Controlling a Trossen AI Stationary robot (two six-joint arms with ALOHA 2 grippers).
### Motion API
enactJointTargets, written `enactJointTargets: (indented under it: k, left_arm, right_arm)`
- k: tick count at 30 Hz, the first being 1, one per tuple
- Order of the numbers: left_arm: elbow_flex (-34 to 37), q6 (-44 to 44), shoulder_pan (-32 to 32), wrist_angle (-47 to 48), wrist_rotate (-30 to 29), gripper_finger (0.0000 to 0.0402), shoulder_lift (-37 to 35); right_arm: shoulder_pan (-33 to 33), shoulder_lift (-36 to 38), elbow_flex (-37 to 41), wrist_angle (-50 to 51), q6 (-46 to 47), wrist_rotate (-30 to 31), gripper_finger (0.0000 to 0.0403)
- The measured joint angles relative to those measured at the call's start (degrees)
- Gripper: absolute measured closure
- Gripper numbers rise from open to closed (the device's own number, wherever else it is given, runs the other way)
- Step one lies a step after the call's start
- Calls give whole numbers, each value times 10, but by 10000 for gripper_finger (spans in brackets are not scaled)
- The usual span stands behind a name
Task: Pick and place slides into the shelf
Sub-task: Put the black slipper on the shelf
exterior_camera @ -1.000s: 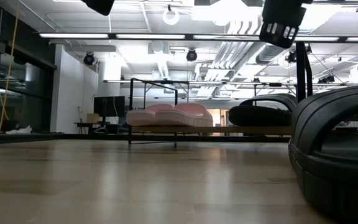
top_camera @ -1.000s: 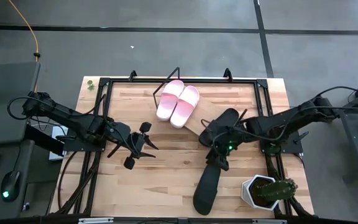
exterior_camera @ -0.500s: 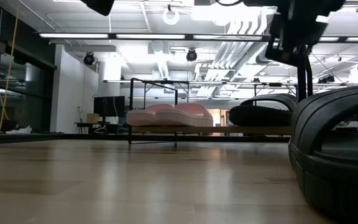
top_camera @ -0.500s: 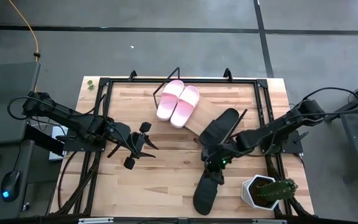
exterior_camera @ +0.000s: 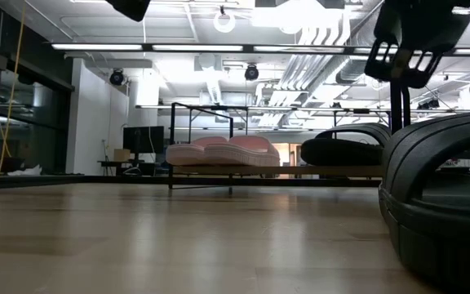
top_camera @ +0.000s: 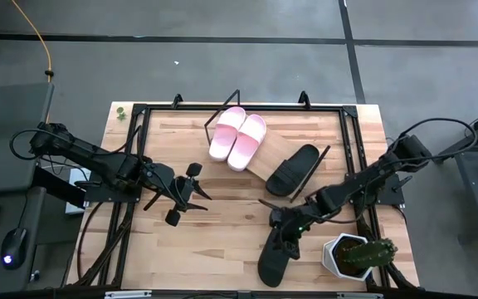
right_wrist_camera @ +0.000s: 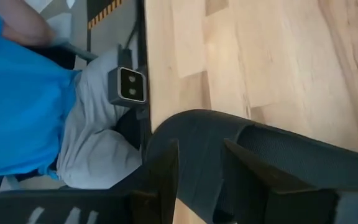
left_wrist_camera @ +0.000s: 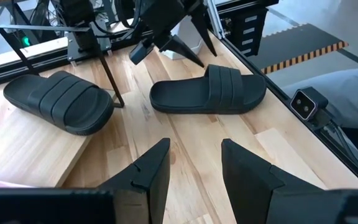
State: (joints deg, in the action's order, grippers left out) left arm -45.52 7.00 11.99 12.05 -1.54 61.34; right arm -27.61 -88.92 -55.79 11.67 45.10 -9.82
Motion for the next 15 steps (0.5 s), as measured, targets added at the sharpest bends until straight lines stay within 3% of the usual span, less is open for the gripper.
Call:
enactJointTargets:
  k: [15]
  left_arm:
    - [0, -13, 0, 0, 0, 273, 0]
  right_arm:
    - [-13, 0, 101, -149, 91, -12, 292]
